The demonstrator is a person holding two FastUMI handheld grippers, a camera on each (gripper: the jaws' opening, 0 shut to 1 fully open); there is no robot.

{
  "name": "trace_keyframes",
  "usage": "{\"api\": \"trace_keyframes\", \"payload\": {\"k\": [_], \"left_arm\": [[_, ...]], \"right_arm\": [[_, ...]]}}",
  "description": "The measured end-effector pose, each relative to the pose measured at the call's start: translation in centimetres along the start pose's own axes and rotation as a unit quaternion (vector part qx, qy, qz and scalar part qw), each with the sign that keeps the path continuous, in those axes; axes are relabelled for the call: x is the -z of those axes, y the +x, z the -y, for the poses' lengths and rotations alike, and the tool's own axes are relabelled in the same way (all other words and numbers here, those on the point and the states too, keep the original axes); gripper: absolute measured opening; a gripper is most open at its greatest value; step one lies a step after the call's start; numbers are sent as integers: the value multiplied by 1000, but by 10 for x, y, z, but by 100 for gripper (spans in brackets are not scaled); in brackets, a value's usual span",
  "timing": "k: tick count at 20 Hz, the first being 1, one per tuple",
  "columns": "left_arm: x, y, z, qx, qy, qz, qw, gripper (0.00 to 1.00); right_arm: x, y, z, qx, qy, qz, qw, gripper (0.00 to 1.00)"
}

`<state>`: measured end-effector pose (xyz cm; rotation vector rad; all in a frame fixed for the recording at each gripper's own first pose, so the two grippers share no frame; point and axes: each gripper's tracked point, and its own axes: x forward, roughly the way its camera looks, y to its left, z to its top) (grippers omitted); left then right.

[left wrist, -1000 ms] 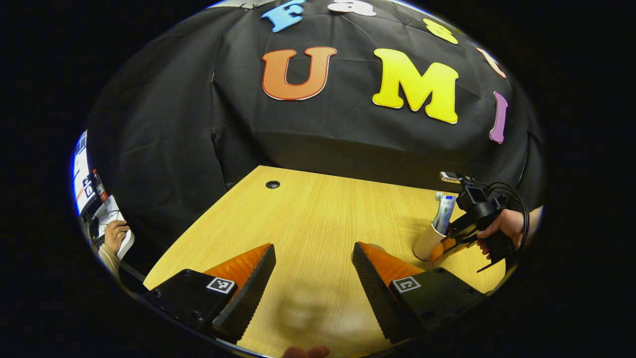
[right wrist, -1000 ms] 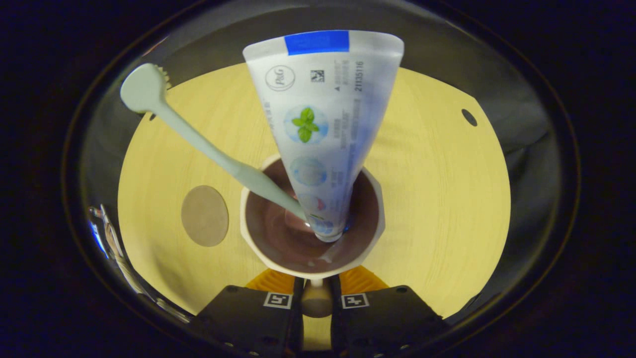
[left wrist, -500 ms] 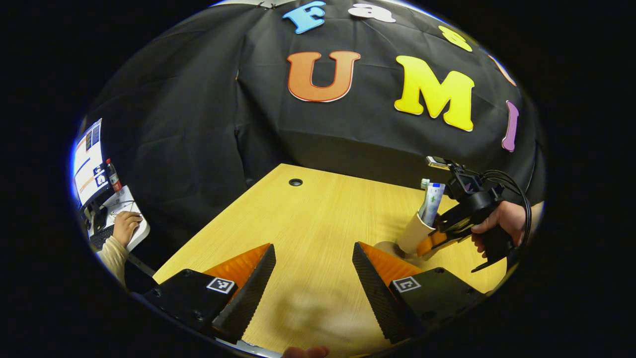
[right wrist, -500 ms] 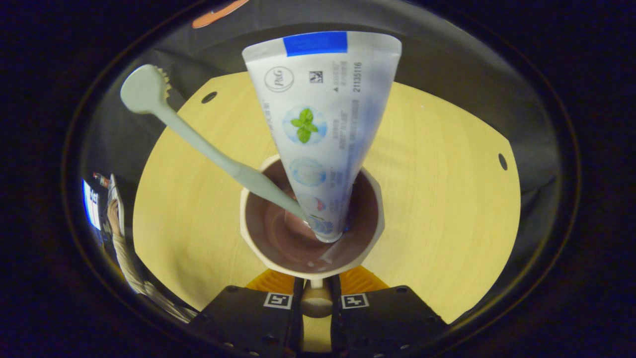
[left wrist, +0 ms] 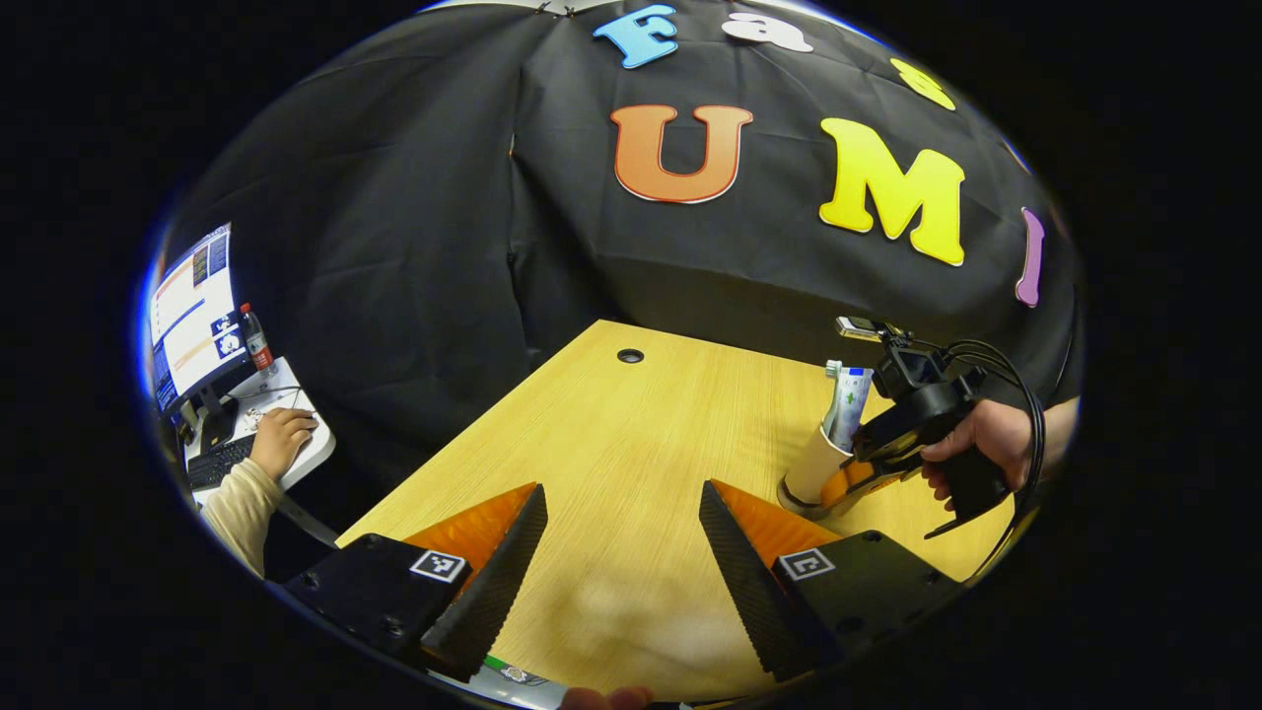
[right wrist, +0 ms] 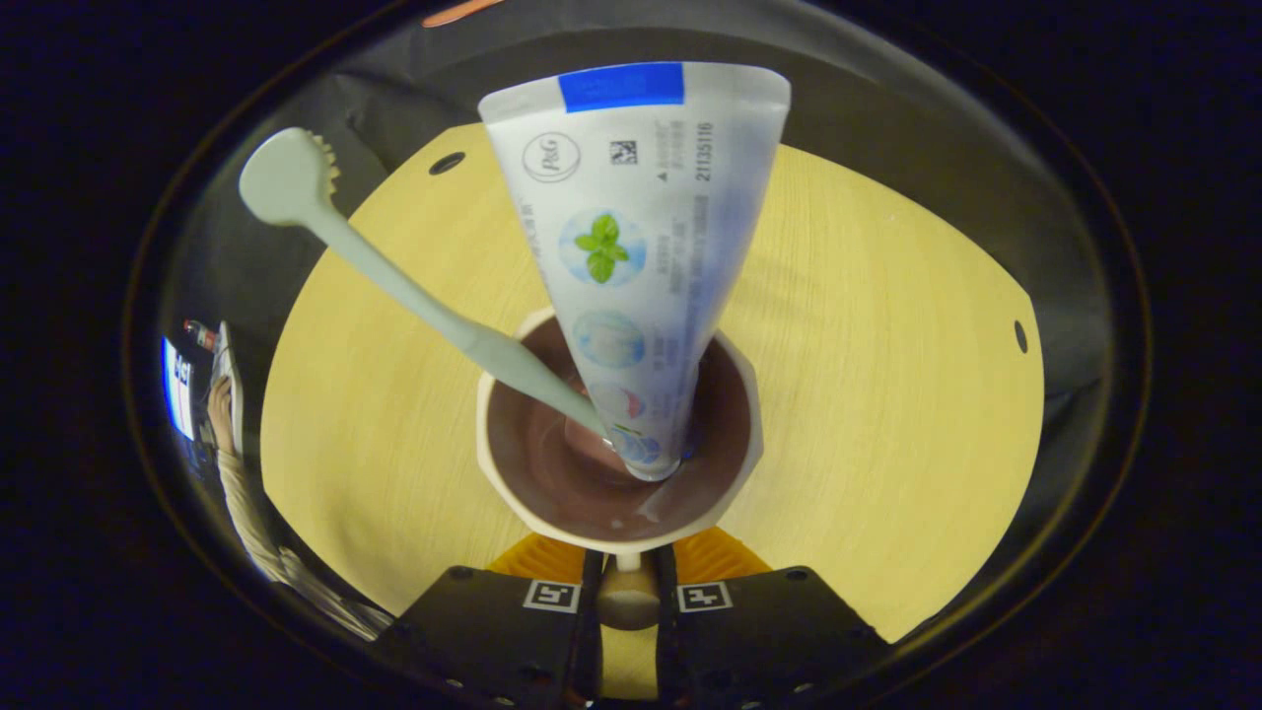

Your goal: Put the toothbrush and toothpaste on the desktop into the cup, then pick up the cup and place it on the coaster on the desktop.

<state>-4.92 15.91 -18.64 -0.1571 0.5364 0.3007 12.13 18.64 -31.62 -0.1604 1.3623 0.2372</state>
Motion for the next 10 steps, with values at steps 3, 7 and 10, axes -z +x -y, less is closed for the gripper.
{"api": "trace_keyframes", "payload": {"k": [3,7,10], "left_arm": [[6,-1,-6,-1,-2,-5,1000,99],[7,1,-2,6,-5,-9,1000,99],[3,1,4,15,3,-4,1000,99]], "right_arm": [[4,8,2,9,3,-6,1000,21],[10,7,-2,11,25,-10,1000,28],[20,2,-5,-2,47,-15,999,85]]}}
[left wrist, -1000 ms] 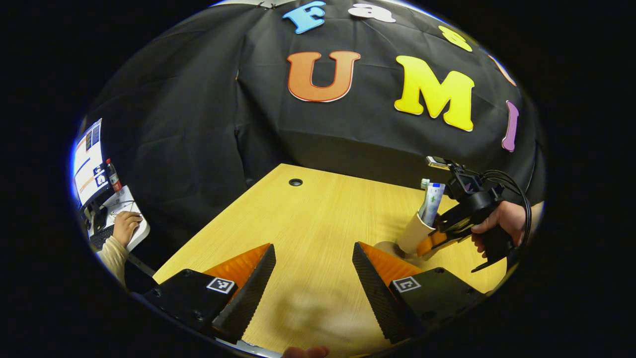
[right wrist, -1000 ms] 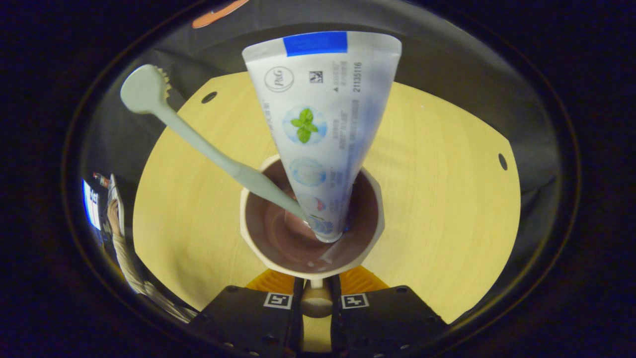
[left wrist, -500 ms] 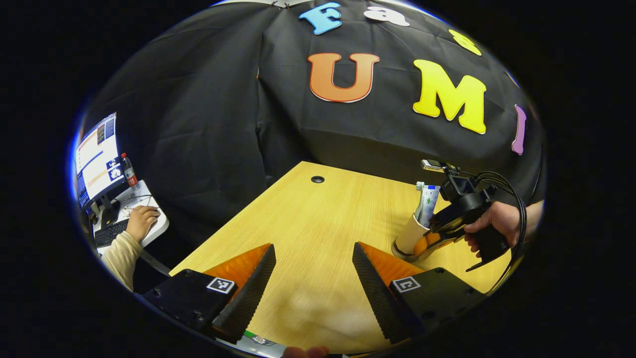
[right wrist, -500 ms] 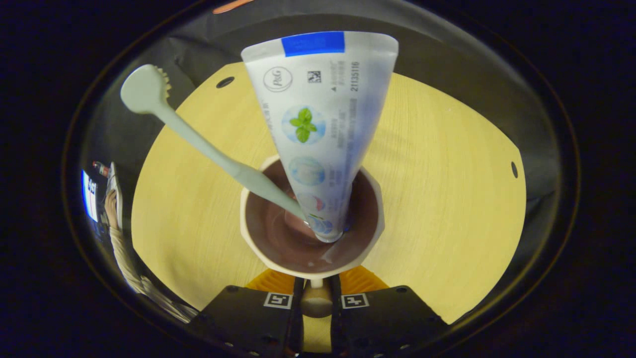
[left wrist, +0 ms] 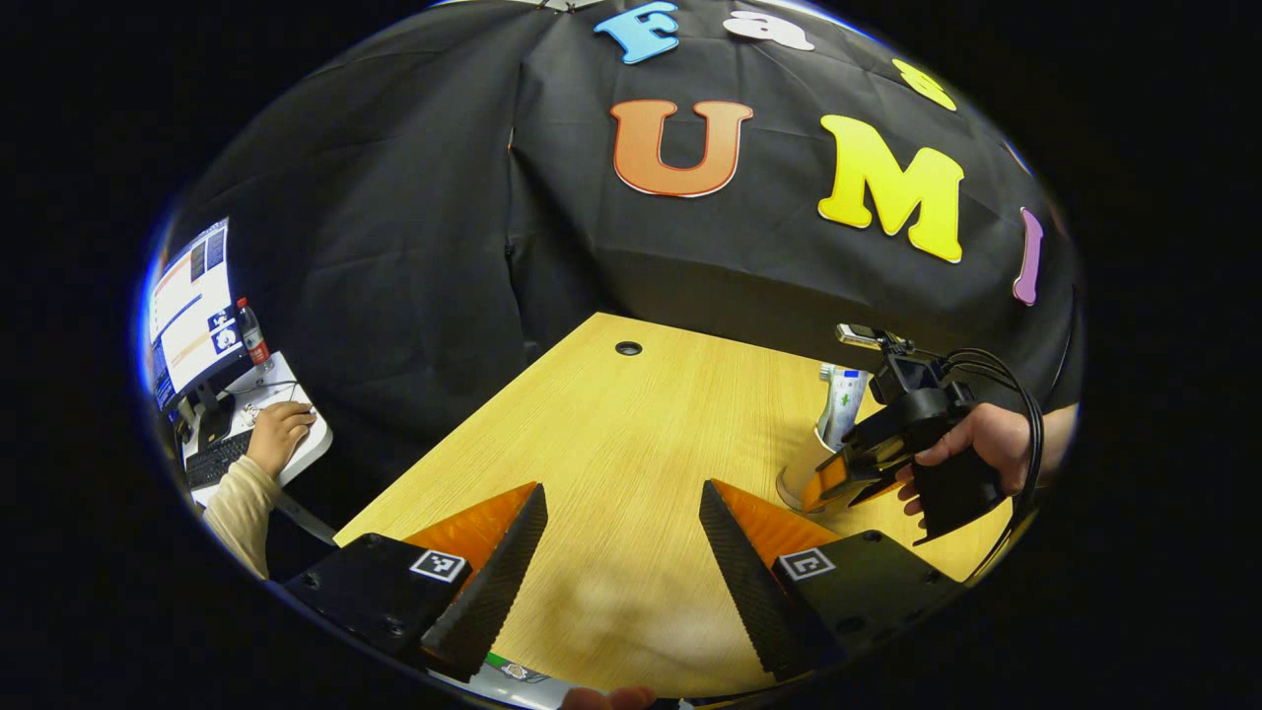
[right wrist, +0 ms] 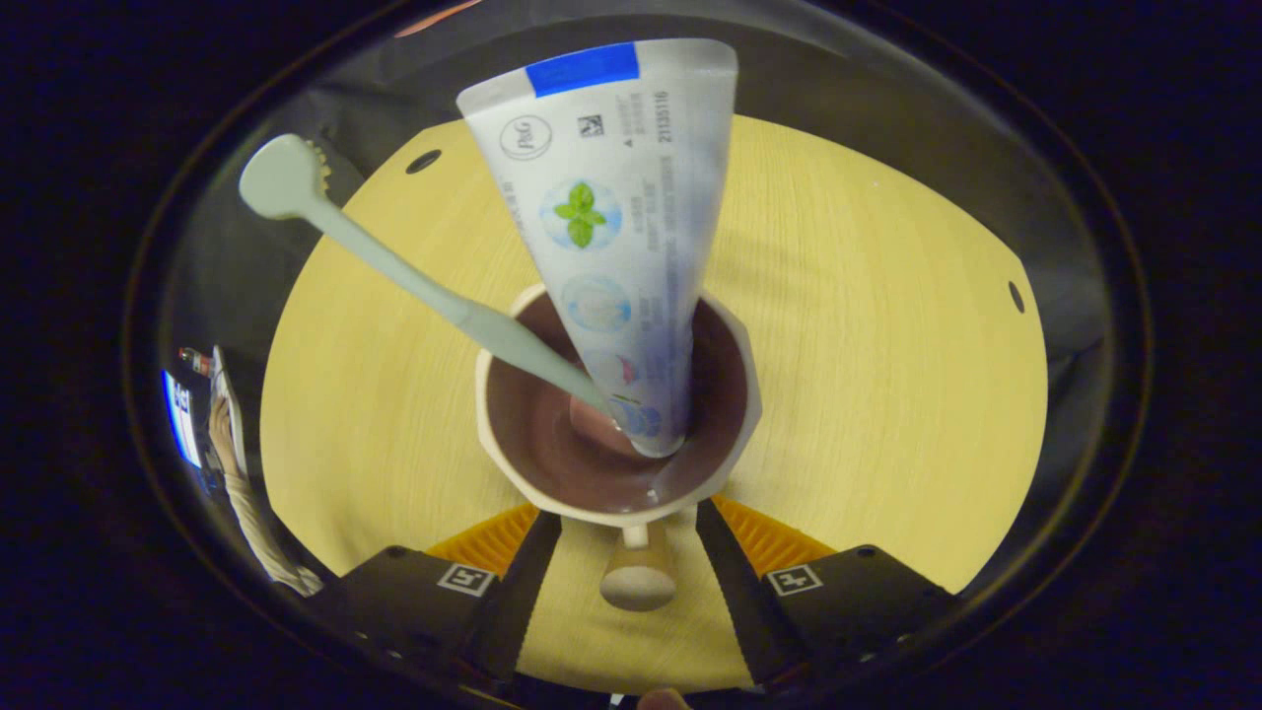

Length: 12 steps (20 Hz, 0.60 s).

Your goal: Put the toothbrush and toothpaste on the desktop into the cup, then pick up the cup and place it on the coaster on the desktop.

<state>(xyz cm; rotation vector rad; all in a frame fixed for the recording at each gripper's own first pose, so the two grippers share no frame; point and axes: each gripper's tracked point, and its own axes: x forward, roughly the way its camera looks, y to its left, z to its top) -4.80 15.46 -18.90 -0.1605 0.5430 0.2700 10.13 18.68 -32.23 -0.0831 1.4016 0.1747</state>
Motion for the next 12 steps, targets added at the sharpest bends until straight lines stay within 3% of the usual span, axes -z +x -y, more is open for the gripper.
{"api": "trace_keyframes", "payload": {"k": [4,12], "left_arm": [[-4,0,14,18,8,2,1000,99],[-14,-3,61,71,37,17,997,99]], "right_arm": [[6,-12,4,-9,31,13,999,98],[50,-49,43,-17,89,37,995,97]]}}
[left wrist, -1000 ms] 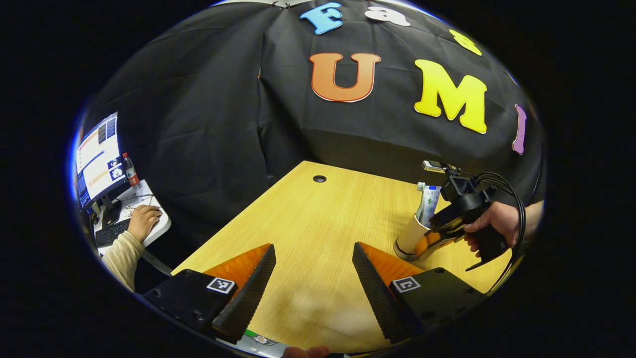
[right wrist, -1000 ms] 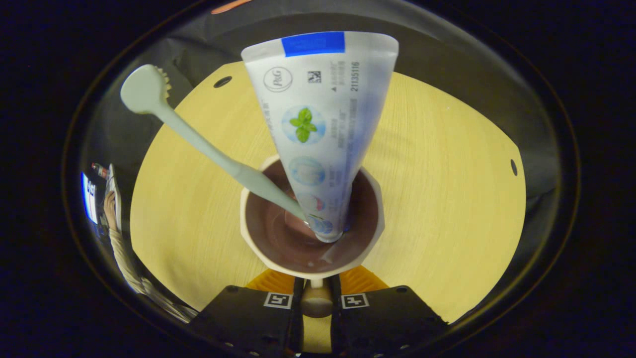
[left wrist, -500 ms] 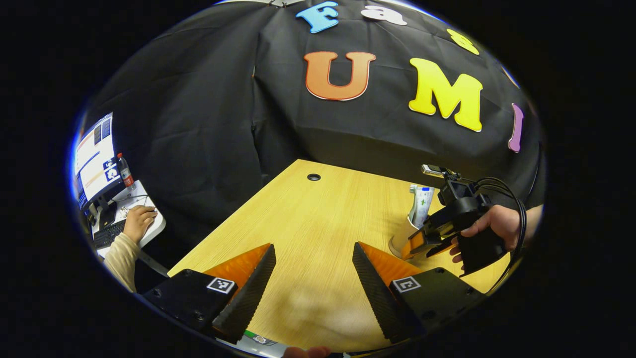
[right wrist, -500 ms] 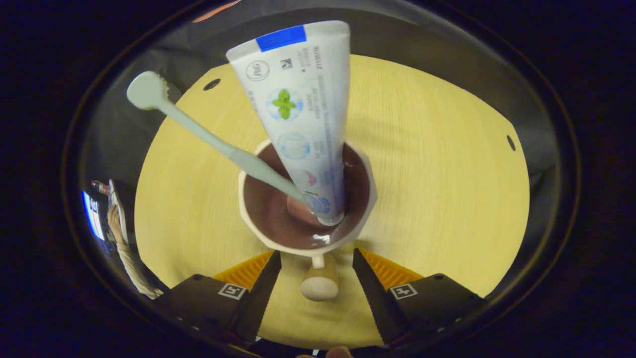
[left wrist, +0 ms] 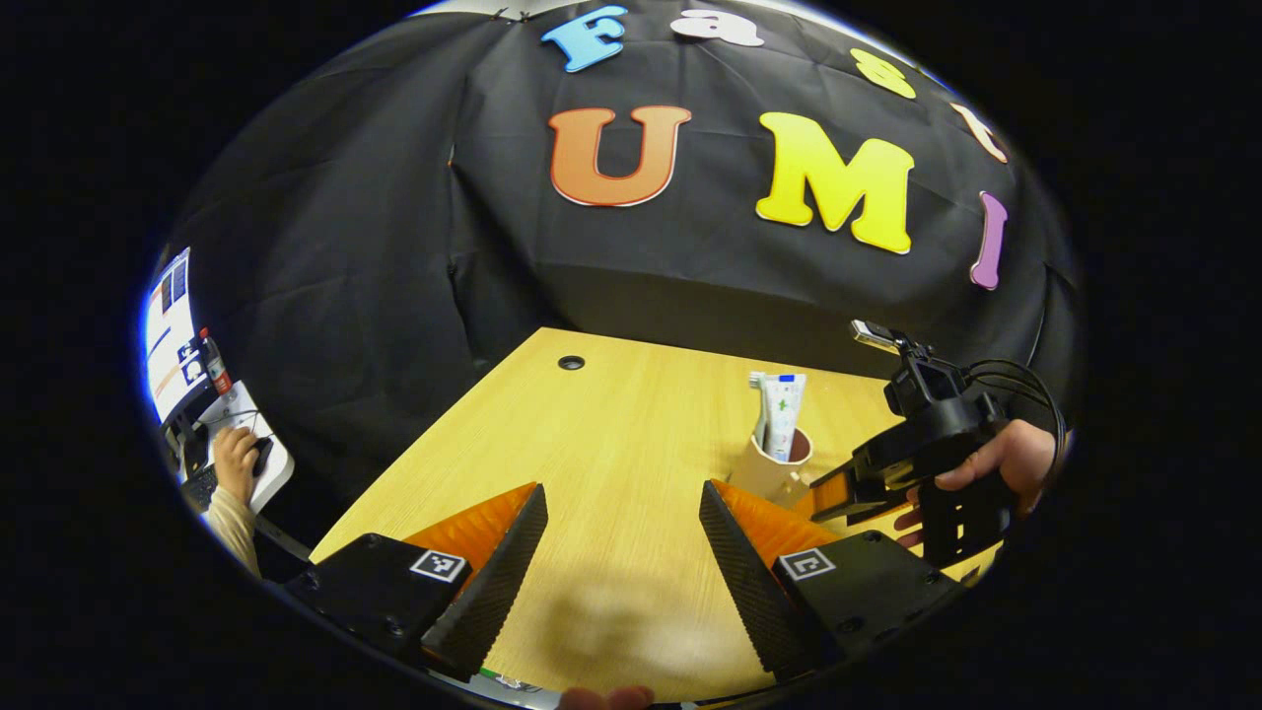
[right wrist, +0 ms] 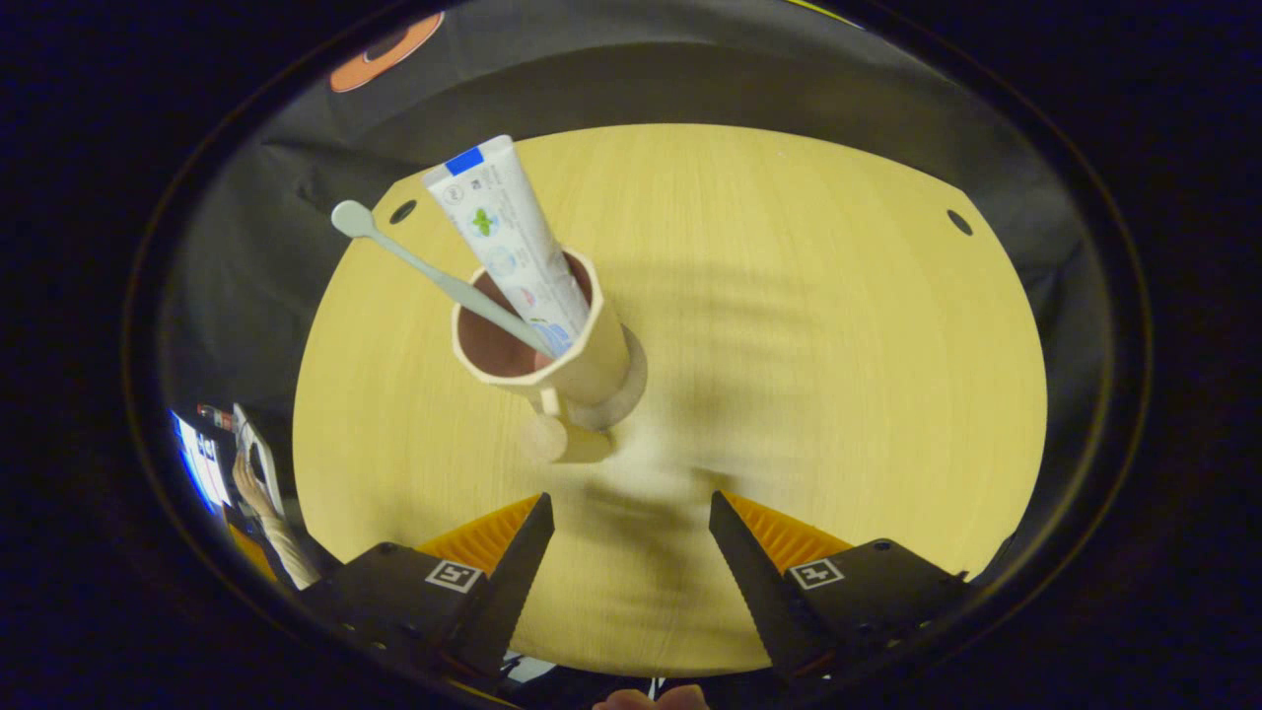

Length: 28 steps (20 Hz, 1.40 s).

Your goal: Put the toothbrush and toothpaste on the desktop into the cup, then pick up the cup and place it on the coaster on the desktop.

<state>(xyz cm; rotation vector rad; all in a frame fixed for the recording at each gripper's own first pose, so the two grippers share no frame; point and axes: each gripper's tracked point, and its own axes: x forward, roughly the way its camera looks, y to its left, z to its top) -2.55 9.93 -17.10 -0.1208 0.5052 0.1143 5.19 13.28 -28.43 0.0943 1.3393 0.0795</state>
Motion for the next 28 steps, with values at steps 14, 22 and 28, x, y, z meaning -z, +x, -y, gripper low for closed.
{"api": "trace_keyframes", "payload": {"k": [14,22,28], "left_arm": [[-120,-14,103,72,52,113,990,99],[-198,-48,119,57,42,202,977,98],[-208,-76,132,56,48,232,970,97]], "right_arm": [[-88,-218,94,24,17,357,933,96],[-89,-349,94,31,-20,574,818,96],[-81,-381,99,43,-29,619,783,96]]}}
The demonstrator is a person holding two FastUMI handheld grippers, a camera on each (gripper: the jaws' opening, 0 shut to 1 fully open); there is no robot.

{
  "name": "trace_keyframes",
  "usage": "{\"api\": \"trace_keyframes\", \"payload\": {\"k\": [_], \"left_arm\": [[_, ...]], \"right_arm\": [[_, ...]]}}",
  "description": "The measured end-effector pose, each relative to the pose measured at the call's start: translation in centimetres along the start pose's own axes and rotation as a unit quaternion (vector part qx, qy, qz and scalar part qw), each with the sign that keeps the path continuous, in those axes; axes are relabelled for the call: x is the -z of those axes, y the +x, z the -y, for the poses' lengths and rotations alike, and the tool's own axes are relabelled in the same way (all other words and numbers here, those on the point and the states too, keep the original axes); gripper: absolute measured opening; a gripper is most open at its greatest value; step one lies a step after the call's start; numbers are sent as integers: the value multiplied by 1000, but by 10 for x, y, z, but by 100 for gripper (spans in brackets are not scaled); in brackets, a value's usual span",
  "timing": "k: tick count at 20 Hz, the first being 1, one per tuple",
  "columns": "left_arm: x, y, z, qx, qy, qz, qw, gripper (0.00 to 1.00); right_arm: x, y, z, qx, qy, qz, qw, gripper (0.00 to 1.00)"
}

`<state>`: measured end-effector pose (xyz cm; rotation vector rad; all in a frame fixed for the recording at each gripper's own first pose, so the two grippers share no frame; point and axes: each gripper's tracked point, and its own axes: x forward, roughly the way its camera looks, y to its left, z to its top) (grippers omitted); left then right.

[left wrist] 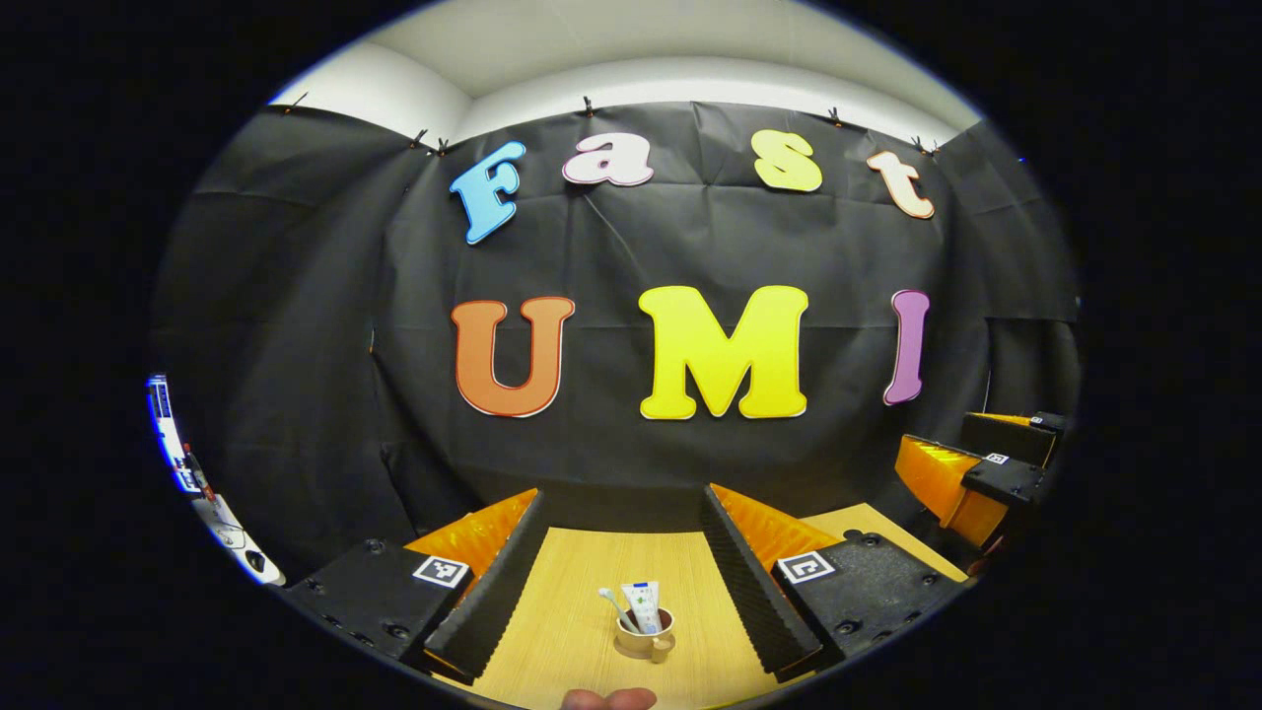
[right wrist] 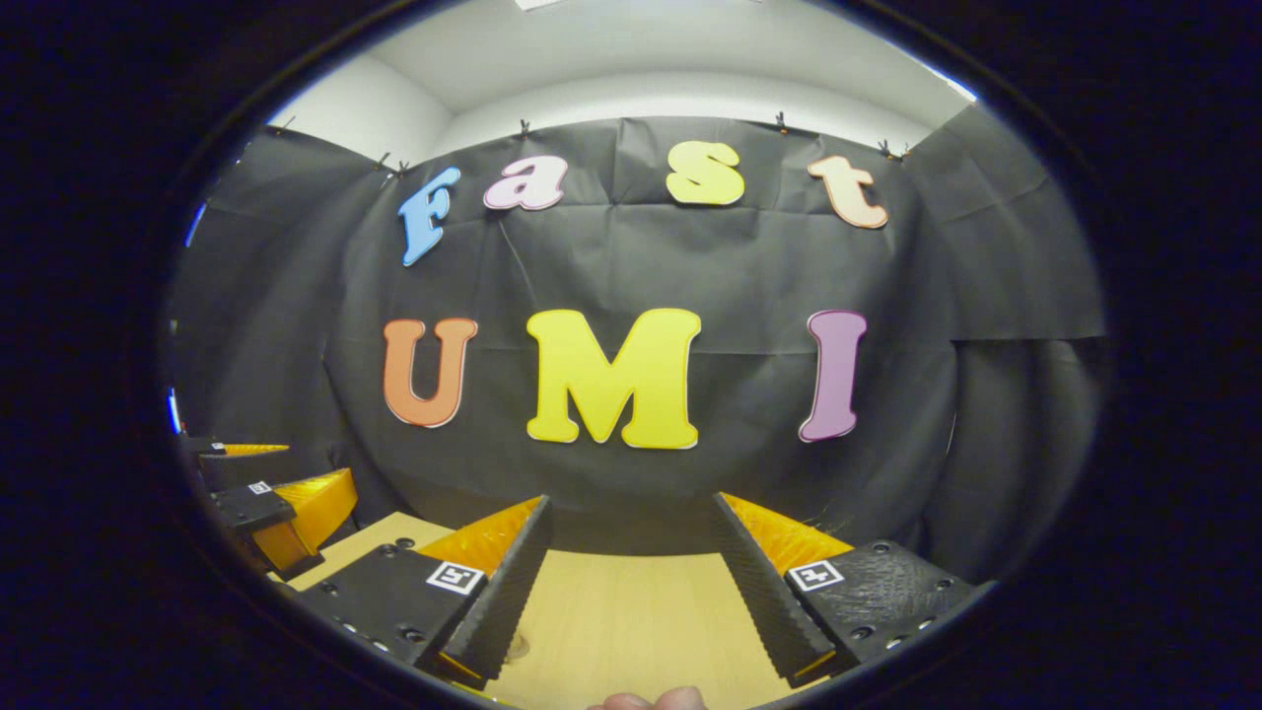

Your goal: Put the toothbrush and toothpaste on the desktop into the cup, then pick up the cup and place it on the coaster on the desktop.

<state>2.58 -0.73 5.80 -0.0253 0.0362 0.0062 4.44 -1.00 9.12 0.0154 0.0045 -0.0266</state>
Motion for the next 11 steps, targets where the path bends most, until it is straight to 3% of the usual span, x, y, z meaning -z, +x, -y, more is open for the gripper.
{"api": "trace_keyframes", "payload": {"k": [11], "left_arm": [[6,0,10,4,-13,-13,1000,98]], "right_arm": [[0,0,-6,-23,-11,3,1000,94]]}}
